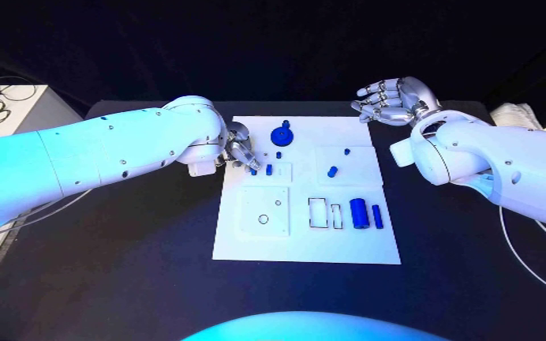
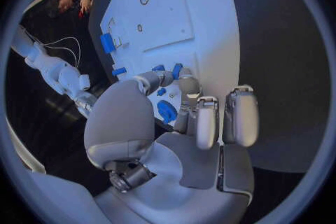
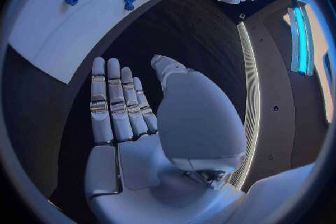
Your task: Assemble the parts on the task board
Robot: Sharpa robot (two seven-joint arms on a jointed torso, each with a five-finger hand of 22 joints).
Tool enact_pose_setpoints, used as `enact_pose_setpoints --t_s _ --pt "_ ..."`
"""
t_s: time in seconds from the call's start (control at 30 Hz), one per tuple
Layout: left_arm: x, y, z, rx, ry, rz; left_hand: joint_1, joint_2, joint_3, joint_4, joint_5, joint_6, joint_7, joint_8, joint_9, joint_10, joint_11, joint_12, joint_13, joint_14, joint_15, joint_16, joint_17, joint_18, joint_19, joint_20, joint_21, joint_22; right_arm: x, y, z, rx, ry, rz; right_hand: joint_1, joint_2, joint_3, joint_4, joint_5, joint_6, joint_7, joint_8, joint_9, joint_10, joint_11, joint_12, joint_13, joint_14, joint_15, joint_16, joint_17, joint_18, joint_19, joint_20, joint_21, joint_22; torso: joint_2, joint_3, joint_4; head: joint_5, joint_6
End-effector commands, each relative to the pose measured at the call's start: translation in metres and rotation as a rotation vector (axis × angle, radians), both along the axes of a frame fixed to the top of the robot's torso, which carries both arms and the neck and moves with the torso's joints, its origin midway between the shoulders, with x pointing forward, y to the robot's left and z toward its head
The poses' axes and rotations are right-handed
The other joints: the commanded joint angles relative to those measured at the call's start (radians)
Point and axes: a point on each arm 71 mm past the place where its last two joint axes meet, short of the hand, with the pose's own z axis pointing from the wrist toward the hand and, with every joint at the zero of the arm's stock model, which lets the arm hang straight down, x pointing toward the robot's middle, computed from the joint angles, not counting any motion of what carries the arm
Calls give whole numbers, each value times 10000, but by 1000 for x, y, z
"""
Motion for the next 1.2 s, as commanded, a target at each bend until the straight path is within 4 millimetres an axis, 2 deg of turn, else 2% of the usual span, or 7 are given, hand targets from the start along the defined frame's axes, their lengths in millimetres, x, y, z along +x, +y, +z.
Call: enact_pose_setpoints --t_s 0.03,0.37,0.47,0.6,0.73,0.83,1.2 --pt "-5 -2 -10 167 573 -142 -38 49 1045 -1215 -24 -41 -97 -71 13 18 -61 13 -12 1019 -73 36 2631 -98 -36 -6 -74 72 -1 2 0 -7 -32 191 -24 68 16 -11 24 -43 454 51 -12 -3 41 37 -12 -1 4 -43 -14 57 18 34 14 -12 -5 1 15 -10 -9" --pt "-3 4 -11 354 472 12 -450 111 -1136 -295 -293 220 -197 -345 -188 -26 -122 83 87 1019 -134 36 2631 -99 -17 -72 -156 42 -1 1 0 -5 -33 183 -50 77 11 -18 37 -53 454 84 -36 -16 40 99 -106 14 4 -65 -20 56 39 33 19 -118 -13 -6 2 -11 -1" --pt "-3 5 -11 368 436 58 -356 143 -1649 -30 -1248 286 -191 -446 -260 -53 -118 87 102 1019 -128 36 2631 -101 -1 -71 -168 52 -1 1 0 -5 -33 175 -50 77 11 -18 37 -53 454 84 -36 -16 40 99 -106 14 4 -65 -20 56 39 33 19 -118 -8 -11 2 -20 13" --pt "-3 7 -10 353 343 139 -283 134 -2020 304 -1902 334 -175 -520 -311 -69 -103 88 106 1019 -120 36 2631 -98 -3 -63 -189 39 -1 0 0 -5 -35 172 -50 77 11 -18 37 -53 454 84 -36 -16 40 99 -106 14 4 -65 -20 56 39 33 19 -118 -6 -12 7 -35 31" --pt "-3 9 -10 328 237 230 -455 156 -2376 813 -2137 368 -151 -544 -324 -76 -80 88 92 1019 -103 36 2631 -101 15 -52 -189 58 -1 0 0 -4 -35 175 -50 77 11 -18 37 -53 454 84 -36 -16 40 99 -106 14 4 -65 -20 56 39 33 19 -118 -2 -17 4 -44 31" --pt "-2 12 -9 329 139 317 -488 200 -2710 1316 -2901 358 -135 -540 -309 -98 -66 87 67 1019 -93 36 2631 -101 25 -42 -194 66 -1 0 0 -4 -37 179 -54 79 11 -19 38 -55 453 89 -41 -18 40 110 -121 16 4 -69 -21 56 43 33 21 -135 -2 -21 3 -66 39" --pt "-1 17 0 10 -326 575 -431 191 -2949 1584 -3086 363 -135 -511 -282 -74 -64 144 136 1019 -94 36 2631 -109 56 -42 -180 108 -1 0 0 -5 -40 175 -39 75 15 -34 42 -57 453 92 -44 -21 39 118 -134 17 3 -72 -22 56 46 32 21 -149 -2 -15 9 -71 35"
